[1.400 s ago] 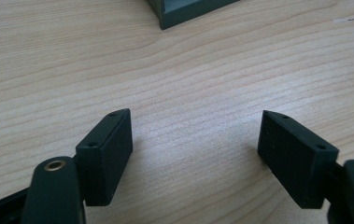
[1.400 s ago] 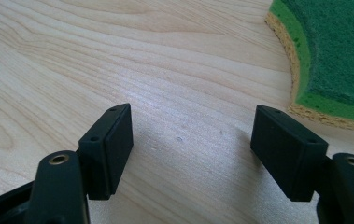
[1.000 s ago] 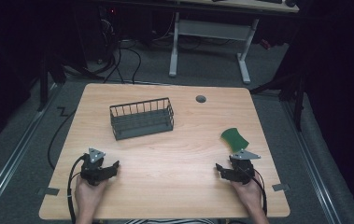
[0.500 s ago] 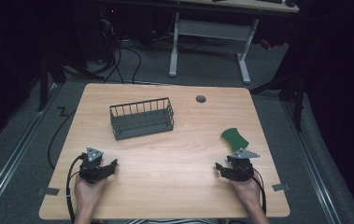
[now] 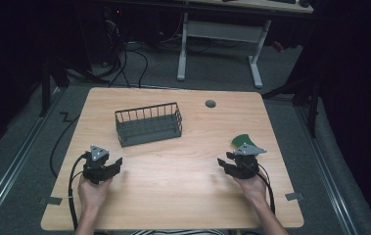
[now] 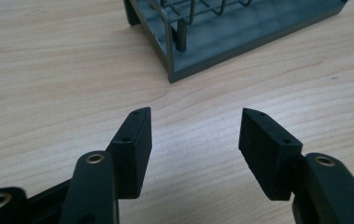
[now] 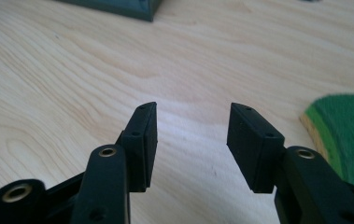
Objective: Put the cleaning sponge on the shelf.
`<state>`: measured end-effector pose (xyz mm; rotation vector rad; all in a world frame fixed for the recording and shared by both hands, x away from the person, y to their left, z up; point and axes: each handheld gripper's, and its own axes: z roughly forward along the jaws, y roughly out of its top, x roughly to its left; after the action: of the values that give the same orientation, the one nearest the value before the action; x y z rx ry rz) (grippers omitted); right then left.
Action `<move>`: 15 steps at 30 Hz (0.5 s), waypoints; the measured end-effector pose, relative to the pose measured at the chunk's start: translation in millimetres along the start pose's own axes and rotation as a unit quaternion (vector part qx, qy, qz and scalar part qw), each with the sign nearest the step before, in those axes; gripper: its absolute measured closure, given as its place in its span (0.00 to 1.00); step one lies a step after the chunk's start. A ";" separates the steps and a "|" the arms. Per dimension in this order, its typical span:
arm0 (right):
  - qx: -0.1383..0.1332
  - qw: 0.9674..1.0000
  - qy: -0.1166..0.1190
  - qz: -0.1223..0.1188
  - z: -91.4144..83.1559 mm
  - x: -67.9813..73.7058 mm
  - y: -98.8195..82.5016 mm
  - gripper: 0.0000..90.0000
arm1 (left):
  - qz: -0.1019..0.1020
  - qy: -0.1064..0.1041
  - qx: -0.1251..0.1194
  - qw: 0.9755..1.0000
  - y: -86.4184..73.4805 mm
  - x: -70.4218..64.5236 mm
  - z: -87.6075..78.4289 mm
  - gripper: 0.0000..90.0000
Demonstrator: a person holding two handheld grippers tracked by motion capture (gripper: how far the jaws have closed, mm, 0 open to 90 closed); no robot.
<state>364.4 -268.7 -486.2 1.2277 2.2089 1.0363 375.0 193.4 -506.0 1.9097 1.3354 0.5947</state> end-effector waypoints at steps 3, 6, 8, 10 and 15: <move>-0.005 1.000 0.009 0.000 0.6 0.7 10.0 0.61 | -0.003 -0.004 -0.003 1.000 6.1 0.0 0.0 0.51; -0.008 1.000 0.022 0.004 2.6 0.2 21.9 0.63 | -0.005 -0.005 -0.002 1.000 9.3 0.6 0.1 0.51; -0.011 1.000 0.028 0.003 4.2 -1.2 29.3 0.64 | -0.008 -0.005 -0.003 1.000 11.9 1.2 0.6 0.51; -0.012 0.999 0.033 0.006 5.8 -1.9 36.3 0.65 | -0.012 -0.005 -0.003 1.000 15.0 3.1 1.6 0.51; -0.016 0.999 0.043 0.009 10.4 -3.5 54.0 0.67 | -0.014 -0.006 -0.002 1.000 22.3 5.4 2.6 0.52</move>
<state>402.5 -249.2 -451.4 1.2129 2.2394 1.1473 392.2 193.1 -490.5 1.8860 1.3496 0.5706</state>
